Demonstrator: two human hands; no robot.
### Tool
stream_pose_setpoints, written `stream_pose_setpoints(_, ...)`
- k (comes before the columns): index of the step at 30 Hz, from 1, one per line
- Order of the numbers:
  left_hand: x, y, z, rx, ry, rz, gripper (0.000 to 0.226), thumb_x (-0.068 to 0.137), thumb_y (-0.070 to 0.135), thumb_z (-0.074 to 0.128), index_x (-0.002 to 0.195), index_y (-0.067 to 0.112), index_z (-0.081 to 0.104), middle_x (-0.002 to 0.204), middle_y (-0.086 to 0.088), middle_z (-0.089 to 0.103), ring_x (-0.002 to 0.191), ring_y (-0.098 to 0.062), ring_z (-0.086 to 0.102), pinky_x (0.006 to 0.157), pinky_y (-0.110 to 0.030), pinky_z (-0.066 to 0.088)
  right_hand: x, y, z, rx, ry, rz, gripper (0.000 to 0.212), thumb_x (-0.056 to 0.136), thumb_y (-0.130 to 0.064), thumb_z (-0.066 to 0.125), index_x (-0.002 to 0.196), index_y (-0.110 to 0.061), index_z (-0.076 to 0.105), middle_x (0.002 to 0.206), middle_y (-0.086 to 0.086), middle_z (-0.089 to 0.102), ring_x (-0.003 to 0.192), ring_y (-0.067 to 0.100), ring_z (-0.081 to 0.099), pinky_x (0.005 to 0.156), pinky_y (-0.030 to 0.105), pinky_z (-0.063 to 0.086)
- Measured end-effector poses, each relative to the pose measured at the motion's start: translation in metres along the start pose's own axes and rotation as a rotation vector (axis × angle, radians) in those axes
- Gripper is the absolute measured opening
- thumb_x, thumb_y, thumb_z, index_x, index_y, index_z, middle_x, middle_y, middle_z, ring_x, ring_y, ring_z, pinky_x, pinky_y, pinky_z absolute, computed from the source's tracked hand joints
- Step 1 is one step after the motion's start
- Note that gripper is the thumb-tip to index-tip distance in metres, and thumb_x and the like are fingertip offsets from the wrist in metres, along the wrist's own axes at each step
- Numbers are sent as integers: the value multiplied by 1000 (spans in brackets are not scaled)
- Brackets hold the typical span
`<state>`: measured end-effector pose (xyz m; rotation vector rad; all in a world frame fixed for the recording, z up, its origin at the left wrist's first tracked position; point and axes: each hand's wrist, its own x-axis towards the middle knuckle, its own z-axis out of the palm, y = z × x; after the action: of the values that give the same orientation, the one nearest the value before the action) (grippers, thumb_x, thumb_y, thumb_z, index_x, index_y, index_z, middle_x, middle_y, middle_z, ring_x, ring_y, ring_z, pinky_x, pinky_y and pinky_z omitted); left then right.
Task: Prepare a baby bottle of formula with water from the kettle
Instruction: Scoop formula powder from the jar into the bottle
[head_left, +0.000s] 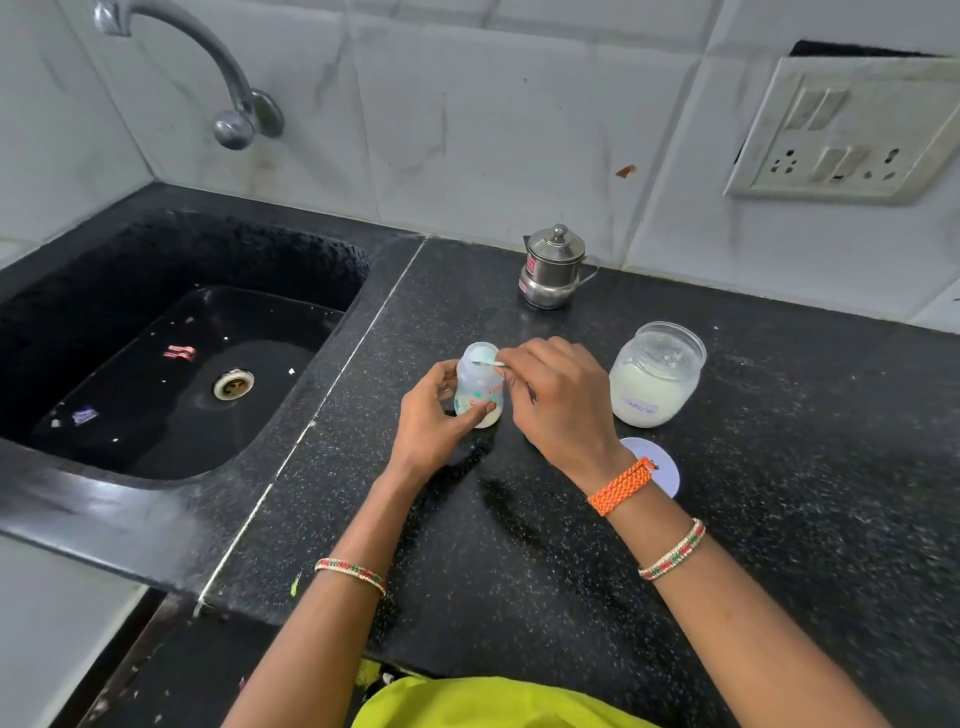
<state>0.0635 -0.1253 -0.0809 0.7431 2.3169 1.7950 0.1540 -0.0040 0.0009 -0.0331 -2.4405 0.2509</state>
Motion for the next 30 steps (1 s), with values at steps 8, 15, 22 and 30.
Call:
stream_pose_setpoints(8,0,-2,0,3,-4,-4,51,72,18,82,115,23,55,108,12,64,102,0,61,89,-14,48,1,2,-1,-35,19,69,23,74,-4,59,89,-13,73,61,2,65,51,23,55,55,21,27)
stream_pose_setpoints(15,2,-5,-1,48,-29,-2,50,72,20,81,111,28,51,107,19,61,96,20,54,84,-3,43,4,0,-3,169,91,394,10,89,-20,59,89,-21,69,67,0,67,62,19,59,51,26,34)
stream_pose_setpoints(22,-15,14,-1,49,89,-44,101,67,44,76,145,30,14,139,10,35,130,-10,31,109,-37,22,17,46,-22,666,370,869,8,88,-7,58,83,-13,56,79,11,62,73,22,57,73,45,52)
stream_pose_setpoints(30,-20,87,31,-249,21,249,39,79,18,57,117,25,52,107,13,62,101,-10,59,83,-27,49,-9,104,-65,330,627,919,23,83,-7,62,101,-14,49,84,-5,63,86,24,65,90,50,49)
